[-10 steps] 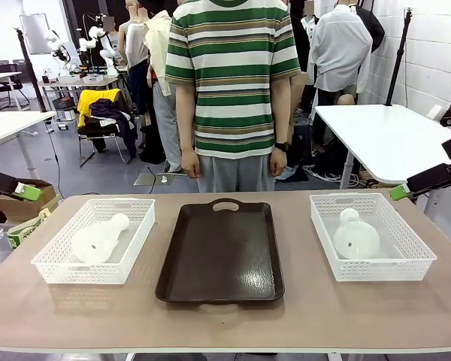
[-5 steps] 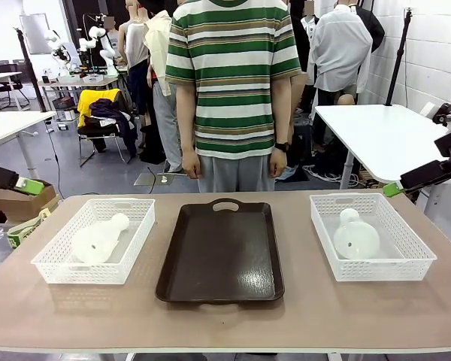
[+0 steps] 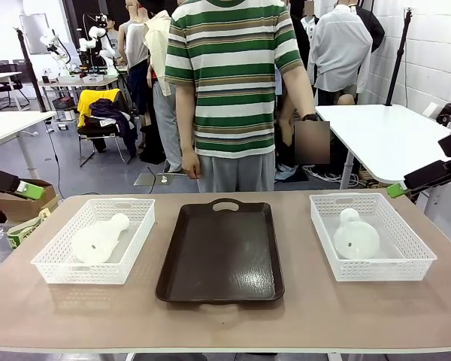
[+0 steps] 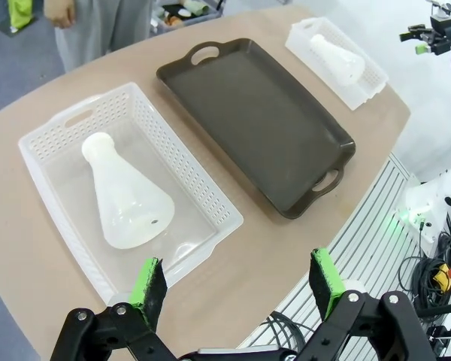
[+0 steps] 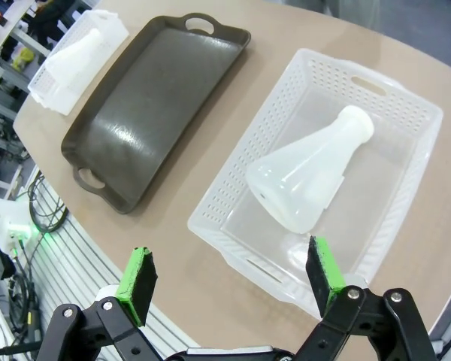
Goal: Prepare the laboratory tools.
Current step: Pick up the Big flask that the person points to.
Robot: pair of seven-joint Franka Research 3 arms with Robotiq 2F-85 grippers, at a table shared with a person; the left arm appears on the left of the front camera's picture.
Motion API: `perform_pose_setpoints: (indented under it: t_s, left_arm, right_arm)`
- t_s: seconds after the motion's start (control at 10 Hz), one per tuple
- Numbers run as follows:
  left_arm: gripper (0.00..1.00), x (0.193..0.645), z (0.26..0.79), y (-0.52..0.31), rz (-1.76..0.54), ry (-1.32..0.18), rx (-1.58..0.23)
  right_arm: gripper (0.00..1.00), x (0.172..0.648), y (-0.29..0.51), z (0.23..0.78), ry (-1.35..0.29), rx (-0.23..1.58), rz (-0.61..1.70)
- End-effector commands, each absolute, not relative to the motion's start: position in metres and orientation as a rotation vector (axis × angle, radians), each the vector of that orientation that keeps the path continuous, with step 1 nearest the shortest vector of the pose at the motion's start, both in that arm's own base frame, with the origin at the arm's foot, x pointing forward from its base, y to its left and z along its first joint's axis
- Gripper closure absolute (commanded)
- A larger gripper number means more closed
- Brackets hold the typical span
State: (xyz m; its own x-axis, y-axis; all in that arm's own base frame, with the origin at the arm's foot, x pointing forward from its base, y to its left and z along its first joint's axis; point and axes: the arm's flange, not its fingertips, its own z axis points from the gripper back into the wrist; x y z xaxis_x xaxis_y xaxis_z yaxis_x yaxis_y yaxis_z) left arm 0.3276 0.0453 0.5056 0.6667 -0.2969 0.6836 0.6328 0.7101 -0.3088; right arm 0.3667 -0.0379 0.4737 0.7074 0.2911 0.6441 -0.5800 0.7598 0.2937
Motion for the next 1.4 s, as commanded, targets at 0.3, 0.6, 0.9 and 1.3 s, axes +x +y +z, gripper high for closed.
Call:
perform_pose_setpoints:
  t_s: [0.3, 0.6, 0.9, 1.3]
  left_arm:
    - [0.00, 0.3282, 0.5055, 0.0472, -0.572, -0.652, -0.580]
    - [0.00, 0.3282, 0.5055, 0.0472, -0.572, -0.652, -0.580]
    - [0.00, 0.3282, 0.5055, 0.0472, -0.572, -0.652, -0.580]
    - [0.00, 0.3282, 0.5055, 0.0472, -0.572, -0.652, -0.580]
  right_arm:
    - [0.00, 0.3681, -0.0374, 0.4692, -0.618, 0.530, 0.524]
    - [0.00, 0.3681, -0.0374, 0.4692, -0.618, 0.530, 0.524]
    - [0.00, 0.3681, -0.0374, 0.4692, -0.618, 0.530, 0.524]
    - [0.00, 0.3681, -0.0374, 0.4692, -0.618, 0.530, 0.524]
